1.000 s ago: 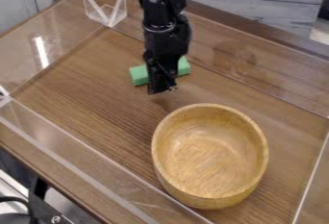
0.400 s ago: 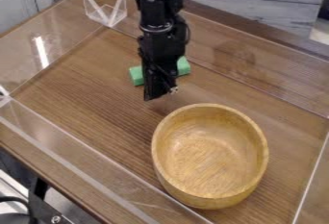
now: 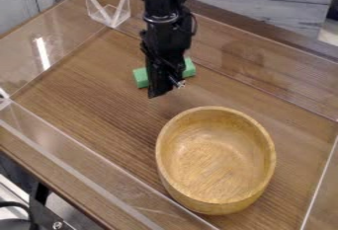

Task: Put the green block in the brown bowl

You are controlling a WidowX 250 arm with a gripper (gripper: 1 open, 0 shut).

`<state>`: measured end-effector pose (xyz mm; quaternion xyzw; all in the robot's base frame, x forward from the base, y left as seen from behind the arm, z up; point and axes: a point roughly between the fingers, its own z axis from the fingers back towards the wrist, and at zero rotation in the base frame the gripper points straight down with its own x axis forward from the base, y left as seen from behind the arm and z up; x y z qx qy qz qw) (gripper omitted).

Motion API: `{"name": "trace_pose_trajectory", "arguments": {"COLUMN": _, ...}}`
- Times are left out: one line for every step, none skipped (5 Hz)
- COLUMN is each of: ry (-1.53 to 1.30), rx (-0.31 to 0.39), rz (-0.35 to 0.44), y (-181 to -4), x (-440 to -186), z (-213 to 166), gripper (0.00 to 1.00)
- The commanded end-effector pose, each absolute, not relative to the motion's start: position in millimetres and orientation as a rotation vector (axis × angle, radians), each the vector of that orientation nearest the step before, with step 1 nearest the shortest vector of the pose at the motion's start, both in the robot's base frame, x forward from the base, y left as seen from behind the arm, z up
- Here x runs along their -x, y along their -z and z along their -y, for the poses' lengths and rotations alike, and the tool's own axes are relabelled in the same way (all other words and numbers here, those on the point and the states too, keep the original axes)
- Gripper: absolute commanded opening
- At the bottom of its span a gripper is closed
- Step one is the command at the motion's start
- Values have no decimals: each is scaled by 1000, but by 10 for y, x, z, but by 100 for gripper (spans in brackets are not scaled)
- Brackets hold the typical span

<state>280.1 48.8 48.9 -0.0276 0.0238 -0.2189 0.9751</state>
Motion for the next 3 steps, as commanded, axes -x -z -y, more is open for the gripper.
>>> {"name": "trace_pose_trajectory", "arguments": {"ry": 433, "rx": 16, "rz": 53, "y": -795, "x": -2947, "z": -542, "gripper": 0}}
{"name": "trace_pose_trajectory", "arguments": {"ry": 409, "rx": 15, "rz": 60, "y": -941, "x": -2786, "z": -427, "gripper": 0}}
{"name": "trace_pose_trajectory", "arguments": {"ry": 401, "rx": 6, "rz": 68, "y": -1125, "x": -2599, "z": -272, "gripper": 0}}
